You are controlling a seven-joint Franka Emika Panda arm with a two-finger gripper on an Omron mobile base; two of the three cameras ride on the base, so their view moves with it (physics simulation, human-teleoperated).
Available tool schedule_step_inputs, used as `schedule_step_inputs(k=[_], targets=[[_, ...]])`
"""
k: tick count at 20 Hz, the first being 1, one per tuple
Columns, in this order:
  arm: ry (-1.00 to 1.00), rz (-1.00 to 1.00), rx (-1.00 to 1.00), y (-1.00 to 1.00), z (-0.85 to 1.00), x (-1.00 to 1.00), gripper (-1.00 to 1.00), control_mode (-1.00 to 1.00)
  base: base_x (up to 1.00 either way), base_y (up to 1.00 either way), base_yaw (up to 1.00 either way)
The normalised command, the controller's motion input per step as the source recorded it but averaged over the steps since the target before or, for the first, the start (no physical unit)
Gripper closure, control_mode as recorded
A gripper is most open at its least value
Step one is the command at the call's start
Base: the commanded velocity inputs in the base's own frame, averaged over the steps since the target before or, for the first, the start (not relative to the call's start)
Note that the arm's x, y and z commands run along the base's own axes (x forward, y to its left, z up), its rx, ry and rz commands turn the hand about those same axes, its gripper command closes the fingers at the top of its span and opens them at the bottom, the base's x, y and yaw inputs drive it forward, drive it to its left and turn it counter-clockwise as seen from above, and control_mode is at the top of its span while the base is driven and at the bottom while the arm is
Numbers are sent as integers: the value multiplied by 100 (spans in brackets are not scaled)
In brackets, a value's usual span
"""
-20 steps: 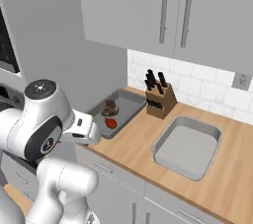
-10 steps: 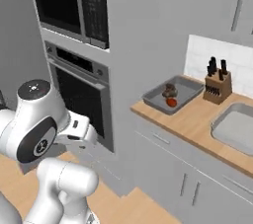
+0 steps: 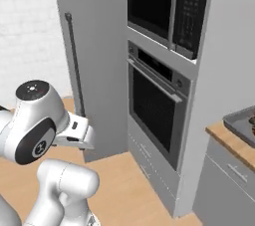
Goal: Place one tomato and one steak in each tupperware on the nearby counter, to pack two identical lunches.
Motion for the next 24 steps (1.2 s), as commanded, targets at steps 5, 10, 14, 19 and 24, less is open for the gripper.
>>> schedule_step_inputs(k=[5, 10, 14, 19, 24], targets=[[0, 0, 0, 0, 0, 0, -100, 100, 20, 98, 54], [0, 0, 0, 0, 0, 0, -100, 100, 51, 100, 52], [0, 0, 0, 0, 0, 0, -100, 100, 77, 100, 46], [0, 0, 0, 0, 0, 0, -100, 100, 98, 93, 32], [0, 0, 0, 0, 0, 0, -100, 100, 100, 52, -1]])
